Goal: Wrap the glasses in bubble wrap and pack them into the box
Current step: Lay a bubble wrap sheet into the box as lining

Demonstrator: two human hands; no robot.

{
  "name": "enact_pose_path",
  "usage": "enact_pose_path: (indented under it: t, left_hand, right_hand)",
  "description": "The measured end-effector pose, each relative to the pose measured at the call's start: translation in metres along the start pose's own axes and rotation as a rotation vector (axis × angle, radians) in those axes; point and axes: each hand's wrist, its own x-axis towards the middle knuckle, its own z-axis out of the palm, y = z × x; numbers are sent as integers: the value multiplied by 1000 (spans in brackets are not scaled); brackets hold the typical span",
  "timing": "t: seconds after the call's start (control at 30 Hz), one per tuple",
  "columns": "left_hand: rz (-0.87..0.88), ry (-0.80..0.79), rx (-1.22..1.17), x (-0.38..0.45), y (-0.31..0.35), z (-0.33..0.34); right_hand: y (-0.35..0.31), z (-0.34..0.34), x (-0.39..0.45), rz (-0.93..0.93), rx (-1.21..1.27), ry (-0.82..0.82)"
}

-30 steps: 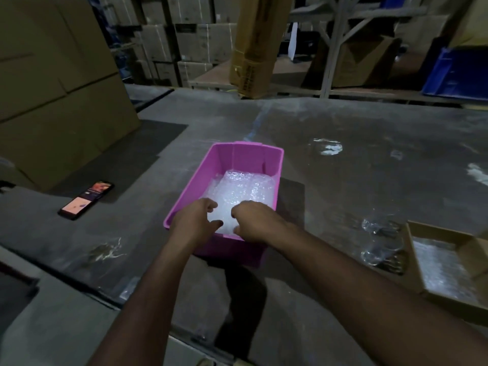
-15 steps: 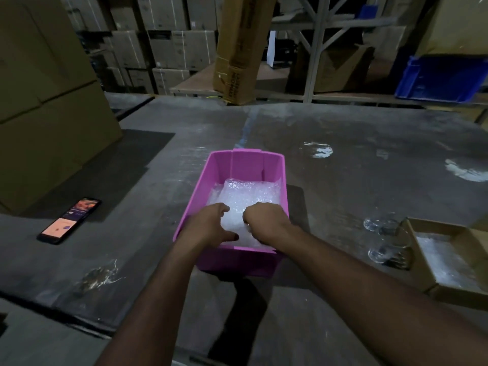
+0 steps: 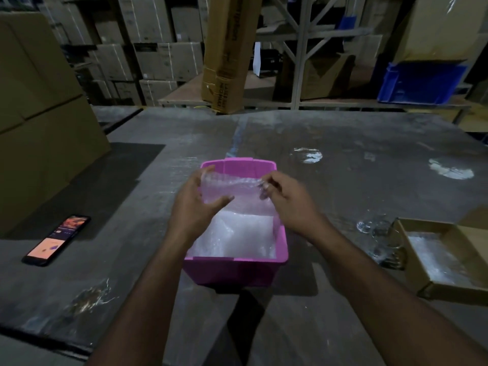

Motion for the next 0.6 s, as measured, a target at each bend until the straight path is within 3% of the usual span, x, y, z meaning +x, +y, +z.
enact_pose_path:
  t: [0.07, 0.23, 0.33, 0.47, 0.6]
  left_hand:
    - [-32, -82, -158, 1, 8, 1]
    - [51, -123, -219, 4, 36, 4]
    - [65, -154, -410, 5, 60, 10]
    - [-17, -222, -645, 6, 80, 29]
    - [-84, -316, -719, 3, 89, 57]
  right_hand:
    - [-7, -13, 0, 4, 210, 29]
    - [-16, -45, -2, 90, 606, 186]
    - [-13, -65, -12, 170, 863, 146]
    - [-4, -80, -37, 177, 901, 106]
    - [15, -90, -54, 224, 917, 340]
